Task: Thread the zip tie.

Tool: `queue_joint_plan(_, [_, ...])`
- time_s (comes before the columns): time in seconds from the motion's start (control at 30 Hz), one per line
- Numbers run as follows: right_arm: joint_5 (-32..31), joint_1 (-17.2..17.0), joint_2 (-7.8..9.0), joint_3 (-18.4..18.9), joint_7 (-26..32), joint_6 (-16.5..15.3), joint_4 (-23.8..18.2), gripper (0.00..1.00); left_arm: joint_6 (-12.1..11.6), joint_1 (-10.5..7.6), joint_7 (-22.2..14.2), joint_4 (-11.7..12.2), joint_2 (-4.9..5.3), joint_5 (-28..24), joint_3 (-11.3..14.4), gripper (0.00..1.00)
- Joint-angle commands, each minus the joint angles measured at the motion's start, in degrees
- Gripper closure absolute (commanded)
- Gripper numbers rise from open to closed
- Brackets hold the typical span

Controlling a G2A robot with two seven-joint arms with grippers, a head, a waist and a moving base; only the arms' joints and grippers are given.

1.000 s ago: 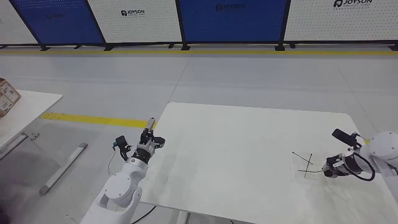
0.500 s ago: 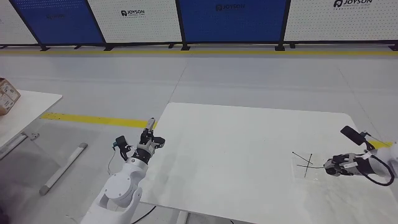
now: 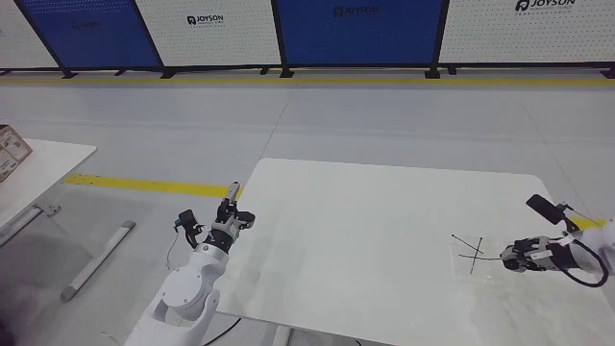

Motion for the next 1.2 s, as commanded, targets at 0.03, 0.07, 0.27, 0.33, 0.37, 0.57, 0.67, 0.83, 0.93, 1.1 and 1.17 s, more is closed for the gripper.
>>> queue_joint_plan(0.03, [0.5,-0.5,-0.09,0.0,-1.3,-0.6,-0.4,1.00,0.0,0.00,0.0,0.0,0.00,0.0,0.0,0.00])
queue_joint_plan(0.07, [1.1,-0.9,-0.13,0.0,-2.0,-1.1,-0.7,1.00,0.0,0.00,0.0,0.0,0.00,0.0,0.0,0.00])
queue_joint_plan(0.27, [10.3,-2.7,-0.30,2.8,-4.8,-7.2,-3.2,1.00,0.0,0.00,0.0,0.0,0.00,0.0,0.0,0.00])
queue_joint_plan(0.33, [12.9,-3.0,-0.46,2.9,-5.1,-8.6,-4.5,1.00,0.0,0.00,0.0,0.0,0.00,0.0,0.0,0.00])
queue_joint_plan(0.37, [13.7,-3.1,-0.65,2.4,-5.5,-9.1,-5.7,1.00,0.0,0.00,0.0,0.0,0.00,0.0,0.0,0.00])
queue_joint_plan(0.57, [18.8,-2.0,-2.20,-2.0,-7.4,-11.1,-7.7,1.00,0.0,0.00,0.0,0.0,0.00,0.0,0.0,0.00])
queue_joint_plan(0.67, [17.7,-0.1,-3.07,-5.3,-7.3,-10.4,-6.7,1.00,0.0,0.00,0.0,0.0,0.00,0.0,0.0,0.00])
queue_joint_plan(0.83, [17.7,-0.1,-3.07,-5.3,-7.3,-10.4,-6.7,1.00,0.0,0.00,0.0,0.0,0.00,0.0,0.0,0.00])
queue_joint_plan(0.93, [17.7,-0.1,-3.07,-5.3,-7.3,-10.4,-6.7,1.00,0.0,0.00,0.0,0.0,0.00,0.0,0.0,0.00])
queue_joint_plan(1.1, [17.7,-0.1,-3.07,-5.3,-7.3,-10.4,-6.7,1.00,0.0,0.00,0.0,0.0,0.00,0.0,0.0,0.00])
queue_joint_plan(1.17, [17.7,-0.1,-3.07,-5.3,-7.3,-10.4,-6.7,1.00,0.0,0.00,0.0,0.0,0.00,0.0,0.0,0.00])
